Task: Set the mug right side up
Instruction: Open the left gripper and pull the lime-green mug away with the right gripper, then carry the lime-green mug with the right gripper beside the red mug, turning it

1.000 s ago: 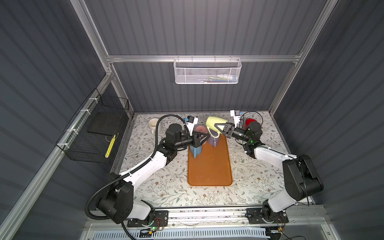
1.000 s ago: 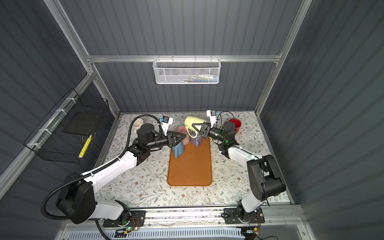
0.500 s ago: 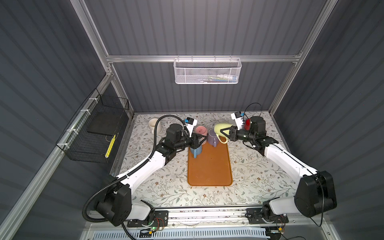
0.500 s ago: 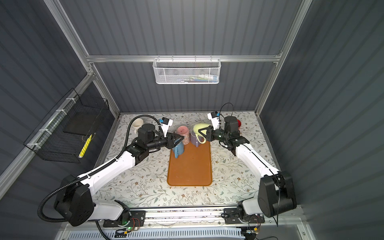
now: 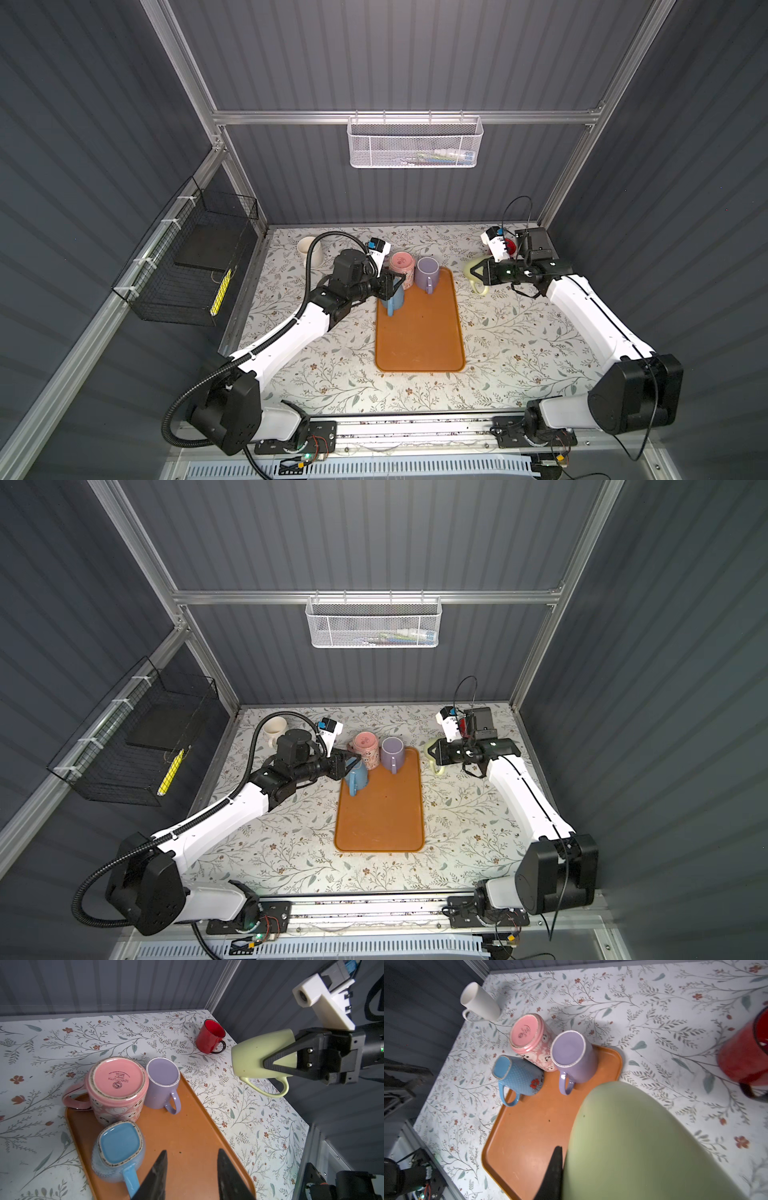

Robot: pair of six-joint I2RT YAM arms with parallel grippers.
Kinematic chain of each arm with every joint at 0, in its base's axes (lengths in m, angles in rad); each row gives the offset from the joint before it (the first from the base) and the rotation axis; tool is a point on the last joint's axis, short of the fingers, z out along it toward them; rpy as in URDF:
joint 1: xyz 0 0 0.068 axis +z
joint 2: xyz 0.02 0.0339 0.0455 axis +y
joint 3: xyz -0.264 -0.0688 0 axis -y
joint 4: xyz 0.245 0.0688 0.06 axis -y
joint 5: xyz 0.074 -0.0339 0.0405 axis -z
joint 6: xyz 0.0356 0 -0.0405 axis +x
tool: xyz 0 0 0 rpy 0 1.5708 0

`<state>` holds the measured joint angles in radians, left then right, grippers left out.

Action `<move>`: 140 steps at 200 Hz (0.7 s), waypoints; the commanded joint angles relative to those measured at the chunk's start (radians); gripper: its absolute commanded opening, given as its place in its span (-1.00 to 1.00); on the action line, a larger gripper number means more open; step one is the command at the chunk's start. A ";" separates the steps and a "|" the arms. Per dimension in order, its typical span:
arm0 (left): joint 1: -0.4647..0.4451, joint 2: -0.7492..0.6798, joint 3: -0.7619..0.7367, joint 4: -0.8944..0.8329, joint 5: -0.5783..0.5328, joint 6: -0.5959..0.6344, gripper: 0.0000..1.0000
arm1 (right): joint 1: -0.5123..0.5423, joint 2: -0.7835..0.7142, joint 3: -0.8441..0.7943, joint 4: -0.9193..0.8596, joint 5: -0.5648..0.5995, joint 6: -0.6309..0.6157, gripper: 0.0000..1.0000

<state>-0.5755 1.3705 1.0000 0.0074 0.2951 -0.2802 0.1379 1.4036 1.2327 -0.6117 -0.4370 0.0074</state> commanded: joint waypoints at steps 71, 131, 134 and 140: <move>-0.001 -0.002 0.031 -0.093 -0.092 0.076 -0.21 | -0.086 0.122 0.153 -0.250 0.267 -0.165 -1.00; -0.001 0.016 0.063 -0.159 -0.119 0.114 -0.21 | -0.171 0.236 0.223 -0.281 0.358 -0.219 -1.00; -0.001 0.015 0.066 -0.164 -0.122 0.117 -0.21 | -0.177 0.241 0.227 -0.280 0.357 -0.222 -1.00; -0.001 0.014 0.069 -0.171 -0.127 0.119 -0.21 | -0.188 0.251 0.234 -0.277 0.357 -0.228 -1.00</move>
<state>-0.5755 1.3746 1.0149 -0.1089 0.1909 -0.2008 -0.0063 1.6348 1.4105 -0.8913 -0.1204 -0.1757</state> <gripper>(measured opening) 0.394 0.113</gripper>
